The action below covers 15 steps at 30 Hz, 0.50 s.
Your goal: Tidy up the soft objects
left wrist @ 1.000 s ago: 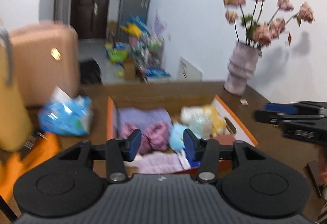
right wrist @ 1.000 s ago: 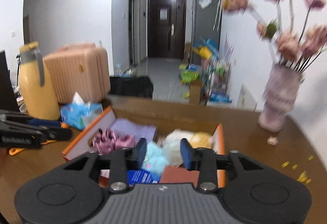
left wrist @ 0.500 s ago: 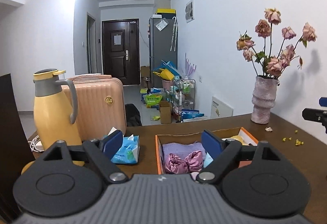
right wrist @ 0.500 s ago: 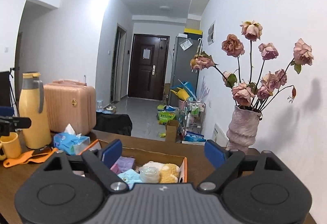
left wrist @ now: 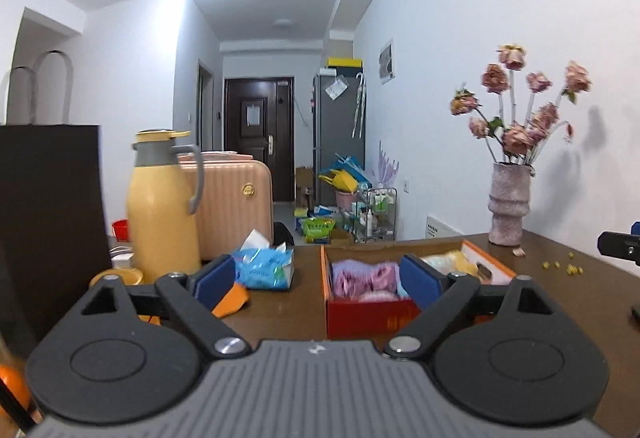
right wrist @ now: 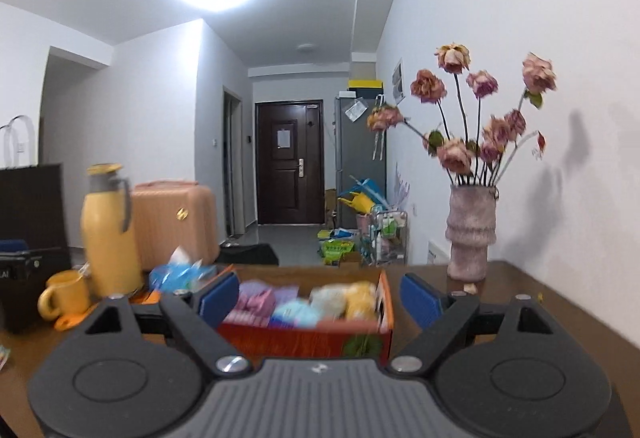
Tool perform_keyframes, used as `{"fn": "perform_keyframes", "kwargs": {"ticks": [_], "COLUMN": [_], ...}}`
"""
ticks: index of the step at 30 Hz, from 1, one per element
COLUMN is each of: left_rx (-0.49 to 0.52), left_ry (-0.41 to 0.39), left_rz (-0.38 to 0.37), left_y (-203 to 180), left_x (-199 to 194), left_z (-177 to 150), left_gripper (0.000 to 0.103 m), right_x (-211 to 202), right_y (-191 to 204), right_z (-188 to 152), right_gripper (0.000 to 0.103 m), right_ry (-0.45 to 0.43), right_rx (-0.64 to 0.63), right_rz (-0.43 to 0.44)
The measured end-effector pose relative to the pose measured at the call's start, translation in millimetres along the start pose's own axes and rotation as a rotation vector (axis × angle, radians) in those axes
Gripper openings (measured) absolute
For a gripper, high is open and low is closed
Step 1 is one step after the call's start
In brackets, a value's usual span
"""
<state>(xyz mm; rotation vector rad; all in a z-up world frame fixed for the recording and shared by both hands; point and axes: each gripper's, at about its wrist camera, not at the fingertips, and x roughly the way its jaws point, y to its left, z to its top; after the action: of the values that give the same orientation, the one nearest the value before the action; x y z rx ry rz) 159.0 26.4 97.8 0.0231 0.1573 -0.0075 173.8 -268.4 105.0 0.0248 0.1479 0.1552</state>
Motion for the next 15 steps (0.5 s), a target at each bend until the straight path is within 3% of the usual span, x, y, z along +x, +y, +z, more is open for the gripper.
{"fn": "perform_keyframes", "kwargs": {"ticks": [4,8,10,15], "left_rx": [-0.008,0.040,0.077,0.067], "left_ry": [0.001,0.010,0.013,0.005], "left_rz": [0.021,-0.013,-0.020,-0.024], "left_y": [-3,-6,-8,-10], "left_x": [-58,-100,-109,-115], "left_z": [-45,-80,-92,-97], "left_gripper": [0.097,0.103,0.103,0.103], "right_x": [-53,-97,-114,-131], "right_y": [12,32,40,57], "right_z": [-47,-88,-102,-122], "right_gripper": [0.091,0.091,0.093,0.094], "right_ry": [0.025,0.045,0.030,0.025], "right_rx": [0.031,0.009,0.010,0.019], "right_rz": [-0.008,0.016,-0.012,0.029]}}
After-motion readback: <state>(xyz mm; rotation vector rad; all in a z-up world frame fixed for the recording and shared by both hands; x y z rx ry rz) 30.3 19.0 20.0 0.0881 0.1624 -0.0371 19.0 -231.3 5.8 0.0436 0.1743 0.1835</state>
